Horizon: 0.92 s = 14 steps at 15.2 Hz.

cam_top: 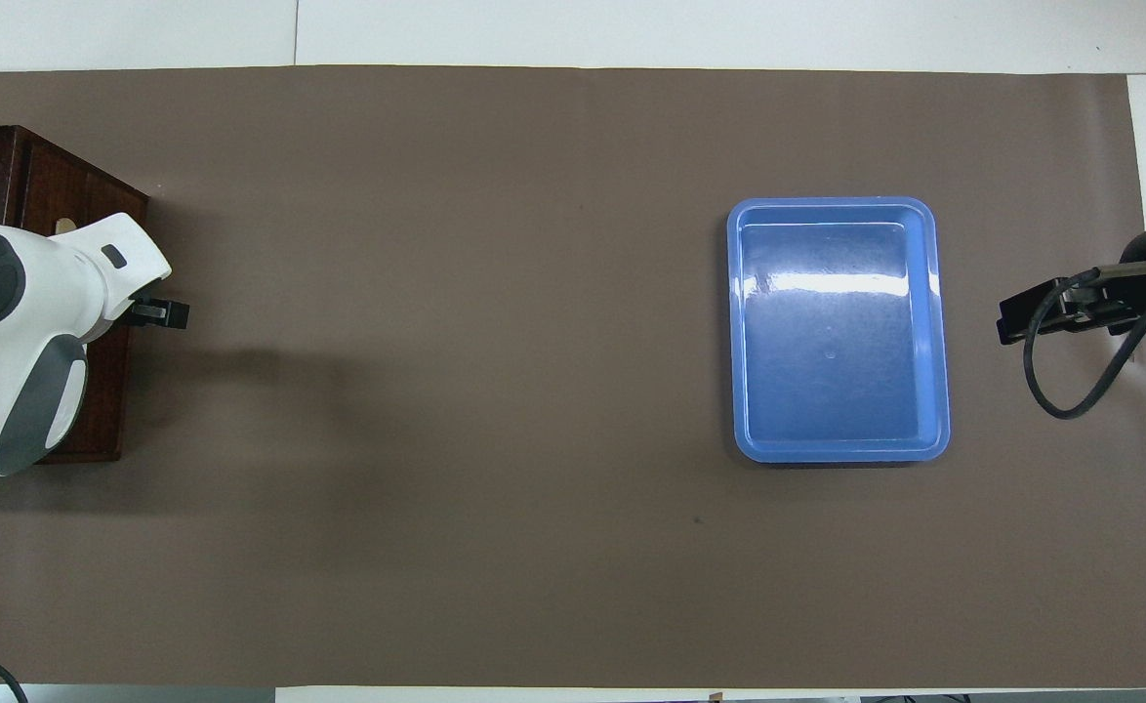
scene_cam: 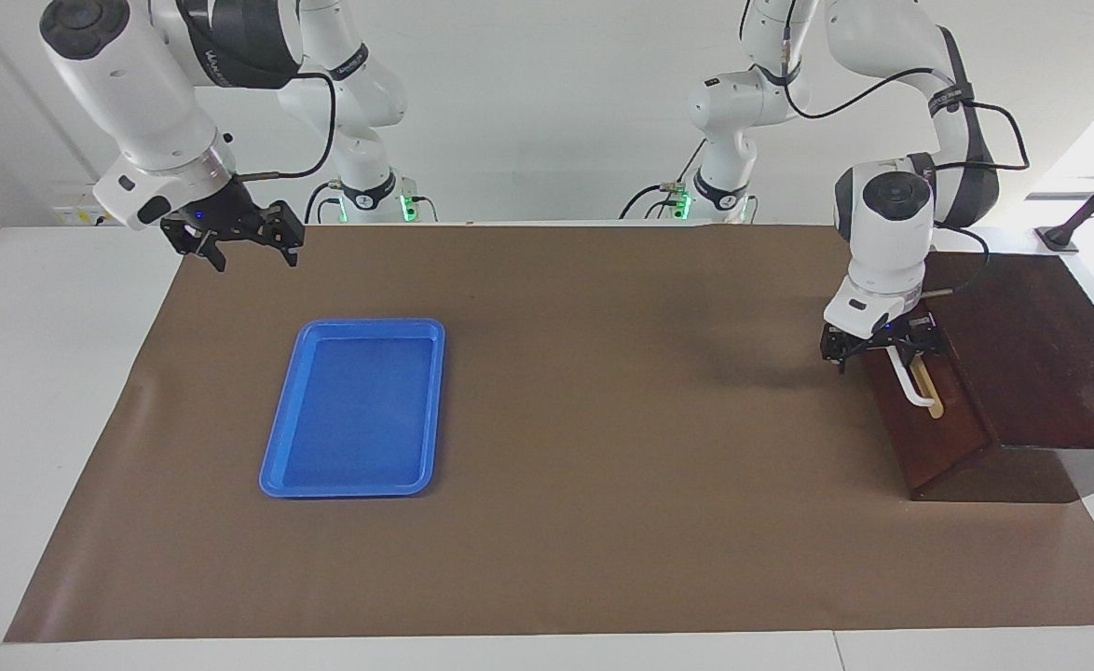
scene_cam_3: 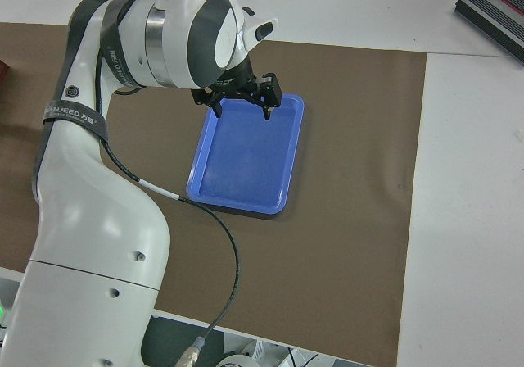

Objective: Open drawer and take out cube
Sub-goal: 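Pull the drawer open away from the cabinet with the left gripper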

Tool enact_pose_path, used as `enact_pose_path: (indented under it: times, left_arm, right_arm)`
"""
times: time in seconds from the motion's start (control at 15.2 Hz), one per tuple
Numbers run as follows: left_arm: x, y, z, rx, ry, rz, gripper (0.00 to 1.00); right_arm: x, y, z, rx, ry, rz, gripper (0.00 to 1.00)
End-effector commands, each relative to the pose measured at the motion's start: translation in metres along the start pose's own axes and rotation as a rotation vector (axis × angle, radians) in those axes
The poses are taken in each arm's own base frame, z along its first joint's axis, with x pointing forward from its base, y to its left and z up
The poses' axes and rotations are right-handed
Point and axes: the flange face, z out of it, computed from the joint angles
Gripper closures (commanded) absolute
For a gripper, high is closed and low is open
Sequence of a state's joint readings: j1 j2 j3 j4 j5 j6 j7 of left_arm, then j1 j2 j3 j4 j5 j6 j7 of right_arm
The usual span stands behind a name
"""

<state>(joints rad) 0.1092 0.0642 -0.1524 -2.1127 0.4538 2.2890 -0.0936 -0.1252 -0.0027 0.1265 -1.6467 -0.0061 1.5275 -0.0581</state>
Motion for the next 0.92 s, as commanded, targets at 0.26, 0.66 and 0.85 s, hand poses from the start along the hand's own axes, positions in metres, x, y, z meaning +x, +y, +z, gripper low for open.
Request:
enact_pose_path:
  times: [0.26, 0.66, 0.85]
  left_arm:
    - [-0.006, 0.011, 0.012, 0.034, 0.011, 0.049, 0.00]
    - [0.011, 0.088, -0.002, -0.037, 0.082, -0.188, 0.00]
    - [0.010, 0.149, -0.020, -0.075, 0.063, -0.230, 0.00]
  right_arm:
    - [-0.007, -0.001, 0.000, 0.015, -0.010, 0.008, 0.00]
    - [-0.007, 0.000, 0.001, 0.017, -0.012, 0.010, 0.00]
    - [-0.008, 0.000, 0.000, 0.017, -0.010, 0.011, 0.00]
